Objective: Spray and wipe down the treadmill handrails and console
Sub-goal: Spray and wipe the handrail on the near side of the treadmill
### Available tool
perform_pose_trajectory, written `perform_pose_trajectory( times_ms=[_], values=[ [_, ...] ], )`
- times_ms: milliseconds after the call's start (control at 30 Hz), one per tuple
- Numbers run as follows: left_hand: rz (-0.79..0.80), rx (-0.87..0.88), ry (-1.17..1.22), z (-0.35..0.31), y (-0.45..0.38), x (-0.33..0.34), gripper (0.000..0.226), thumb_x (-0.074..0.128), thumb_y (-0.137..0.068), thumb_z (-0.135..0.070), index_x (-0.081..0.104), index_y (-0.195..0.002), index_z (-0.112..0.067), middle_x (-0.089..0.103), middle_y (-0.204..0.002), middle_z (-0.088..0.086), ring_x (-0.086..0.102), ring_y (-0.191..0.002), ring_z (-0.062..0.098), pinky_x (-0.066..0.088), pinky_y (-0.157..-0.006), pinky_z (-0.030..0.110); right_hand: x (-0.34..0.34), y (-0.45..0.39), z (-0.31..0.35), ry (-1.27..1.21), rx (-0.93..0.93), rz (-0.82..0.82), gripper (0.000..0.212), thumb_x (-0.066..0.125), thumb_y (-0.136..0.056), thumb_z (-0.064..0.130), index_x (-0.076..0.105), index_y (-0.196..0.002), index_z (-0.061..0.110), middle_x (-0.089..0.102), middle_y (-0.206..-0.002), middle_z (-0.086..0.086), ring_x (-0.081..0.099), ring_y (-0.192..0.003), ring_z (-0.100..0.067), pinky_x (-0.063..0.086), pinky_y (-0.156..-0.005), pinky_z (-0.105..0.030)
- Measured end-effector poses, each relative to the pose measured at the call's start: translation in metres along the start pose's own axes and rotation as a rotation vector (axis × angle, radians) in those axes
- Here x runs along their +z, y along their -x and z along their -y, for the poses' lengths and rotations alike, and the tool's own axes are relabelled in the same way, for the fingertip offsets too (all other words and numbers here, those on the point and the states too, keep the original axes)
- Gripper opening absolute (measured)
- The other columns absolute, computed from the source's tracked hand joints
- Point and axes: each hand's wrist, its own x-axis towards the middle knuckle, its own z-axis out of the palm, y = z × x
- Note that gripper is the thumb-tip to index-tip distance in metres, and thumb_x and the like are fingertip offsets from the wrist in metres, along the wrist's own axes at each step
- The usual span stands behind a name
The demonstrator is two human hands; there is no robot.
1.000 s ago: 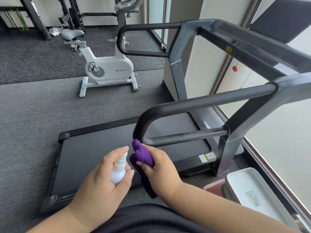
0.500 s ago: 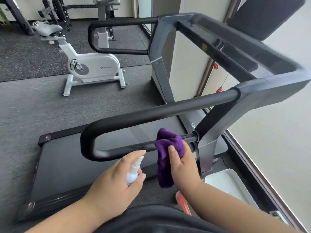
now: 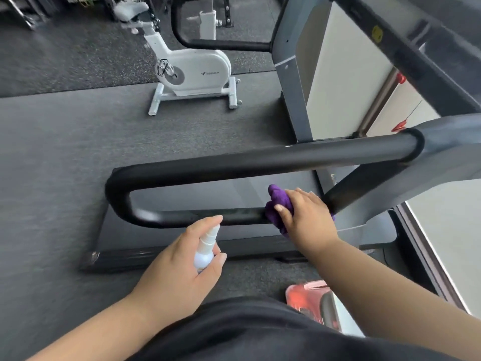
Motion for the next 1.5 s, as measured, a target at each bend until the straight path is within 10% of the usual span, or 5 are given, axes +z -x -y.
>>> perform_pose_trajectory(
  times_ms=[300, 500, 933, 1500],
  values=[
    [-0.033, -0.080, -0.044, -0.011, -0.004, 0.007, 0.061, 0.062, -0.088, -0.042, 0.026, -0.128, -0.071, 0.062, -0.102, -0.023, 0.060, -0.092, 0.003, 0.045, -0.077, 0.023, 0.017, -0.019, 0.054, -0.078, -0.264, 0.132, 0.051, 0.027, -0.098, 0.055, 0.058, -0.116, 0.020, 0.069, -0.111, 0.001, 0.062, -0.102, -0.025, 0.046, -0.092, -0.038],
    [-0.045, -0.073, -0.026, -0.021, -0.015, 0.012, 0.061, 0.058, -0.086, -0.043, 0.025, -0.129, -0.071, 0.061, -0.102, -0.022, 0.060, -0.089, 0.005, 0.045, -0.074, 0.021, -0.002, -0.024, 0.003, -0.309, -0.025, 0.124, 0.047, 0.037, -0.094, 0.056, 0.052, -0.128, 0.027, 0.069, -0.111, -0.002, 0.062, -0.101, -0.031, 0.047, -0.085, -0.040],
    [-0.063, -0.120, -0.043, -0.017, -0.005, 0.013, 0.063, 0.062, -0.088, -0.037, 0.026, -0.127, -0.072, 0.062, -0.102, -0.021, 0.060, -0.092, 0.004, 0.043, -0.075, 0.018, 0.026, -0.032, 0.060, 0.015, -0.383, 0.250, 0.058, 0.025, -0.098, 0.064, 0.048, -0.138, 0.029, 0.052, -0.144, 0.006, 0.050, -0.131, -0.020, 0.039, -0.104, -0.044],
    [-0.205, -0.190, -0.002, -0.003, 0.022, -0.012, 0.059, 0.061, -0.089, -0.040, 0.027, -0.125, -0.073, 0.064, -0.101, -0.017, 0.063, -0.079, 0.001, 0.044, -0.067, 0.008, 0.027, -0.031, 0.022, 0.096, -0.493, 0.160, 0.062, 0.024, -0.096, 0.067, 0.045, -0.142, 0.030, 0.060, -0.136, 0.000, 0.064, -0.109, -0.028, 0.054, -0.088, -0.042]
  ],
)
